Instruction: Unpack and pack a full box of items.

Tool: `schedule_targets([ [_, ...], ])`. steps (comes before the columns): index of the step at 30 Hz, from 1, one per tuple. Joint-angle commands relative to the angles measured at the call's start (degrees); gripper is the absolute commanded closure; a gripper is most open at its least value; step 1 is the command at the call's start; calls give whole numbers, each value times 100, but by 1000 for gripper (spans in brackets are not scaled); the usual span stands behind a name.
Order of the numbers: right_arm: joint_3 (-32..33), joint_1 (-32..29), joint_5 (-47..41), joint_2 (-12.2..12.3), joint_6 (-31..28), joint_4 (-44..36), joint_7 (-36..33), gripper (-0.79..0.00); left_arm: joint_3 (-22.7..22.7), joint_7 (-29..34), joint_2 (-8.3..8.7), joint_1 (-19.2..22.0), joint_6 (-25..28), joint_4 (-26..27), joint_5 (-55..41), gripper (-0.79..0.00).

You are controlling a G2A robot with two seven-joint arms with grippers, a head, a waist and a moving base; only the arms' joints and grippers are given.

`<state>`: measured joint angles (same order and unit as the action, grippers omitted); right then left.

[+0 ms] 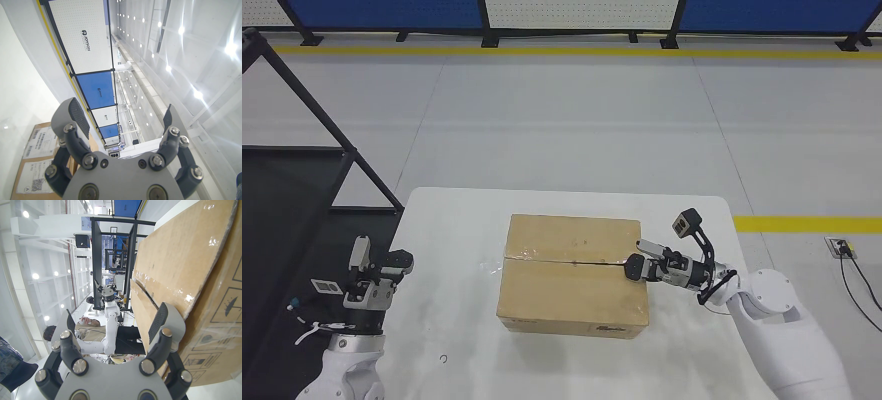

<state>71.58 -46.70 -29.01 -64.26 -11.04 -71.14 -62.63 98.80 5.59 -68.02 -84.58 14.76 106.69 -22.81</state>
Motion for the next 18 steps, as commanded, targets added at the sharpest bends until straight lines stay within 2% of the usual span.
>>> schedule_targets([
  [1, 0, 0, 0, 0, 0, 0, 0, -785, 0, 0, 0, 0, 0, 0, 0, -785],
  [7, 50, -112, 43, 8, 60, -278, 317, -785, 0, 0, 0, 0, 0, 0, 0, -785],
  [10, 23, -61, 201, 13, 270, -296, 451, -785, 0, 0, 0, 0, 0, 0, 0, -785],
  [15, -80, 38, 250, 2, 490, -207, 409, -785, -3, 19, 1, -10, -32, 1, 26, -785],
  [18, -135, 68, 222, -10, 475, -127, 375, -785, 13, 199, 17, -39, -65, -19, 442, -785],
])
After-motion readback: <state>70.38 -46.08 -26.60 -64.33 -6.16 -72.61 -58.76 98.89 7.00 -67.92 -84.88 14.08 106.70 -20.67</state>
